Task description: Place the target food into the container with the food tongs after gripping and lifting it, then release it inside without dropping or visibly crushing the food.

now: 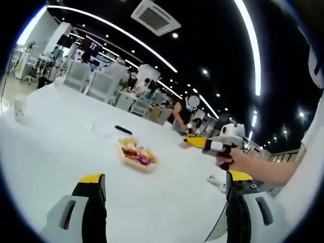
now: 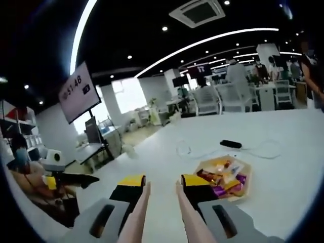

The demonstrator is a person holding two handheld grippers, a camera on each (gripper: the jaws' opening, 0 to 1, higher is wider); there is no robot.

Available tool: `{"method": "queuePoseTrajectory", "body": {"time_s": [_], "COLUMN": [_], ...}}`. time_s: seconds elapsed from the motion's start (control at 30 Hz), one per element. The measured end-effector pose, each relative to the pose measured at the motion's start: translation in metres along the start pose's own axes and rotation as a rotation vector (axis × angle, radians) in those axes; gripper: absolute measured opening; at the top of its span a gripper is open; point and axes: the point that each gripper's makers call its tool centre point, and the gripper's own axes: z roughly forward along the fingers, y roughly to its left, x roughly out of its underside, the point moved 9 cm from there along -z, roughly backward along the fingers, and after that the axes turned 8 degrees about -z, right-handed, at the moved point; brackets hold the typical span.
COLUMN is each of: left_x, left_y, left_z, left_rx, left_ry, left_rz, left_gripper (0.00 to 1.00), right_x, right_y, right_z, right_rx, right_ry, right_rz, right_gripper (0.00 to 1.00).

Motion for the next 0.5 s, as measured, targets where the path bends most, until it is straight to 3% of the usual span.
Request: {"method": "queuePoseTrajectory", "body": {"time_s": [0.5], "left_x": [-0.0092], "left_y": [0.0037], "left_z": [0.0044], "left_rx": [0.006], "left_ry": [-0.031], "left_rz": [-0.004], "left_gripper": [0.99], "right_x": [-0.0019], "right_y": [0.0088], "right_z": [0.002], "right_rx": [-0.043], "right_ry": [0.001], "right_rz": [-0.004], "right_gripper": [0.27]}}
